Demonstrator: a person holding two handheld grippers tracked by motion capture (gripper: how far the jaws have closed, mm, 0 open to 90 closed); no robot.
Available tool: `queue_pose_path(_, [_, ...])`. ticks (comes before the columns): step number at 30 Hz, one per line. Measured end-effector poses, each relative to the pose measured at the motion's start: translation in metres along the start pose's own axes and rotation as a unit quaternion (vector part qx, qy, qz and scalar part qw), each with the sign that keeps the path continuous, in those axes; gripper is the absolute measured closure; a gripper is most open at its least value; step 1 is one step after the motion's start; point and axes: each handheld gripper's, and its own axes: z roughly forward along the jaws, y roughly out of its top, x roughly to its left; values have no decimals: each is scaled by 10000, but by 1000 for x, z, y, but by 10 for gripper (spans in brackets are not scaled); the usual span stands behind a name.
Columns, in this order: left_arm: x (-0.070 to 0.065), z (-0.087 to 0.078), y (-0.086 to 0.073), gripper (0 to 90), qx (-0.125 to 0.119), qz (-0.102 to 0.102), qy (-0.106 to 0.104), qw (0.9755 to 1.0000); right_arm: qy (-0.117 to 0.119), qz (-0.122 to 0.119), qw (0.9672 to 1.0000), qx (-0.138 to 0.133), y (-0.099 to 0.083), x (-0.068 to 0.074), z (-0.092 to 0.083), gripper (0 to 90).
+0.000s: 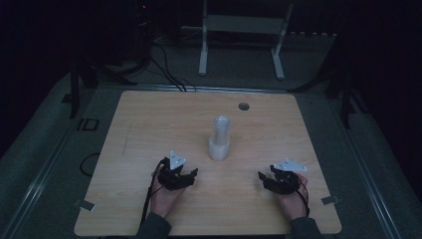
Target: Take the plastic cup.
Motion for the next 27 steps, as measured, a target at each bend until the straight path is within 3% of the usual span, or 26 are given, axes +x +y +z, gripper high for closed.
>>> queue_pose_path(12, [-2,-4,8,354,-79,141,-123,9998,191,-34,9996,-213,12,5,-9,409])
queue_pose_path(18, [-4,-4,18,352,-95,273,-92,9995,259,-149,9988,-384,26,10,-17,402])
queue_pose_path(22, [-3,-3,24,341,-206,186,-206,9994,390,-139,9978,-514,38,12,-21,393])
queue_pose_path(27, [-6,1,32,299,-242,269,-290,9989,483,-266,9966,-610,57,18,-24,390])
